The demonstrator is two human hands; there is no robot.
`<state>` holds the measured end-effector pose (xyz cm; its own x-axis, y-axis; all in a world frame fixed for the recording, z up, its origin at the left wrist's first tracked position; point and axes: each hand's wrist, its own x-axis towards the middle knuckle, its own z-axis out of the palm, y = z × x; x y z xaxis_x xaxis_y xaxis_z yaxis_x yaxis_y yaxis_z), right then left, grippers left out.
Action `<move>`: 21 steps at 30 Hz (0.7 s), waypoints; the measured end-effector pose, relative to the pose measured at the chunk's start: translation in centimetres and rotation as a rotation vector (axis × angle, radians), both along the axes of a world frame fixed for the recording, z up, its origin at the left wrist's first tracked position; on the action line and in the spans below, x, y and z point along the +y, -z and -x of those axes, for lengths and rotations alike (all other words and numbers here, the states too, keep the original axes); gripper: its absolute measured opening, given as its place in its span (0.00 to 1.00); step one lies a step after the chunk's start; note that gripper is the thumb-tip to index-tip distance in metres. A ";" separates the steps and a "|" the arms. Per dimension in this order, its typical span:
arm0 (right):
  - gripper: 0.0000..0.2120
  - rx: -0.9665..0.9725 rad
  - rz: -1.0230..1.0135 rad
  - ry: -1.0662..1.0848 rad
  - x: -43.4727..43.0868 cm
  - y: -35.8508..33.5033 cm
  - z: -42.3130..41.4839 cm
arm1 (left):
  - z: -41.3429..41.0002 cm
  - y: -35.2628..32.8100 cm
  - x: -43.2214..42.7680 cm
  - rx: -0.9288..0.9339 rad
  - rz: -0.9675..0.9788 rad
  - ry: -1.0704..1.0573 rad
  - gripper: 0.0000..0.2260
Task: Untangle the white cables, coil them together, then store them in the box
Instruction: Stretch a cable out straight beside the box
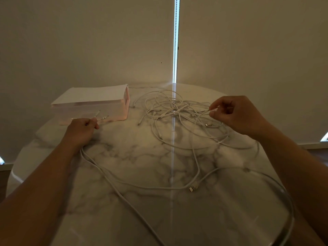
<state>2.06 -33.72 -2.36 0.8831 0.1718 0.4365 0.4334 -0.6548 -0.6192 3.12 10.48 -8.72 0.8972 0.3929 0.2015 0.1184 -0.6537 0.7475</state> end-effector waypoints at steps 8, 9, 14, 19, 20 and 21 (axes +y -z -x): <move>0.05 -0.011 0.358 0.181 0.1 -0.6 0.4 | -0.2 0.2 0.3 -0.014 0.010 0.003 0.18; 0.04 -0.025 0.309 0.150 0.4 -1.1 0.8 | -0.2 0.2 0.3 -0.014 0.014 0.003 0.18; 0.04 -0.013 0.054 -0.080 1.9 -3.3 3.0 | -0.2 0.2 0.3 -0.010 0.034 0.000 0.18; 0.11 -0.147 0.311 0.190 2.2 -3.4 2.1 | -0.1 0.0 0.0 -0.022 0.069 -0.007 0.17; 0.18 -0.098 0.426 0.266 2.0 -3.3 1.8 | -0.1 0.0 -0.1 -0.027 0.088 -0.007 0.17; 0.23 -0.031 0.529 0.316 2.0 -3.0 1.6 | -0.2 0.0 -0.1 -0.029 0.107 -0.009 0.17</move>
